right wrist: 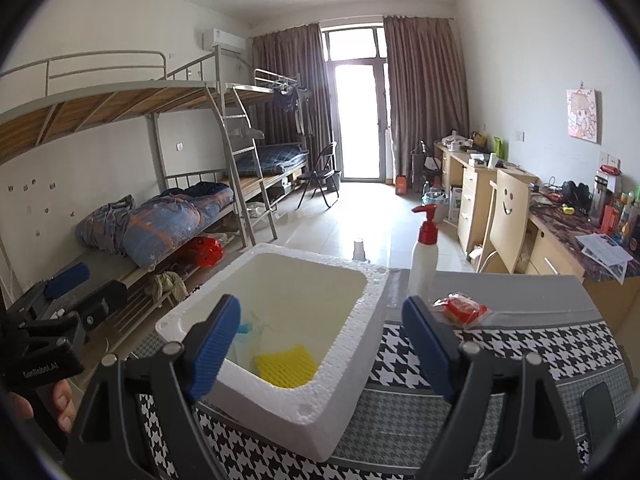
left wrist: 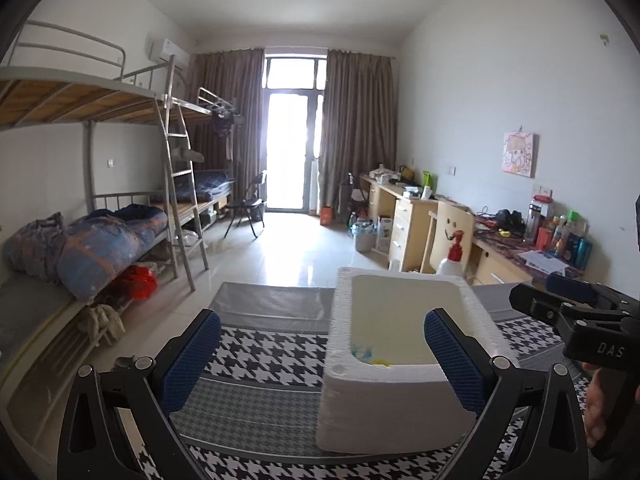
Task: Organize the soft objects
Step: 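Move both tools back toward the plastic bag with tissue on the table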
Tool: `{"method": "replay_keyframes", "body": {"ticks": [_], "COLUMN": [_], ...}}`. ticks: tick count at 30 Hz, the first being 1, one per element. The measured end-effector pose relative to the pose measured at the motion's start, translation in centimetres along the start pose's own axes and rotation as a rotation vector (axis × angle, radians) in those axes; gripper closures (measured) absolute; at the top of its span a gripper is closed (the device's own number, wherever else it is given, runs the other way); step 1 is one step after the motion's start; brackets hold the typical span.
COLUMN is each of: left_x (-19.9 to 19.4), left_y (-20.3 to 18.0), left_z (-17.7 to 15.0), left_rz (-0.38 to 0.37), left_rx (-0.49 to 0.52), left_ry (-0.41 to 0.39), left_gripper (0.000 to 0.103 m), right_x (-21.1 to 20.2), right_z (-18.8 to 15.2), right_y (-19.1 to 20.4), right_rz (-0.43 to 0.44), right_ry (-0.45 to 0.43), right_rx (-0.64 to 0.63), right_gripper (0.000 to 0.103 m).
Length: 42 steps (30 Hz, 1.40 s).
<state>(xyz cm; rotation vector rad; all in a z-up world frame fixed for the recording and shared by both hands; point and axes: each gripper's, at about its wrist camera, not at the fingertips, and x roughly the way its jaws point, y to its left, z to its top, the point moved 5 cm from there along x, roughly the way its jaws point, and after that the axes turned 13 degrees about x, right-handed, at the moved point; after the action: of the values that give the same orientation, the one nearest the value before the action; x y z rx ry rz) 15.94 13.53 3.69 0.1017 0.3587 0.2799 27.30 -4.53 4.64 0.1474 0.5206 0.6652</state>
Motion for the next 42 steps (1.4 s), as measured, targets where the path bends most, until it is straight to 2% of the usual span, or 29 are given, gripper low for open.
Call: {"method": "replay_keyframes", "body": {"ticks": [2,11,42], "left_x": [-0.2,-1.1,-2.6], "left_y": [-0.4,-2.1,-8.6], "left_z": [0.1,0.5,1.6], "left_rz": [0.002,-0.008,-0.16], "left_rx": [0.005,0.034,0.098], "left_ry": [-0.006,-0.018,-0.061], "left_gripper": [0.001,0.001,0.001], "right_x": [-0.5,-2.0,-7.9], "right_z": [0.0,-0.1,-1.5], "right_y": [-0.1,-1.0,-6.7], "right_rz": [-0.005,-0.011,-0.143], "right_ry": [-0.018,-0.045,-0.124], "right_rx": [-0.003,0.004,0.065], "right_gripper": [0.006,0.006,0.006]}}
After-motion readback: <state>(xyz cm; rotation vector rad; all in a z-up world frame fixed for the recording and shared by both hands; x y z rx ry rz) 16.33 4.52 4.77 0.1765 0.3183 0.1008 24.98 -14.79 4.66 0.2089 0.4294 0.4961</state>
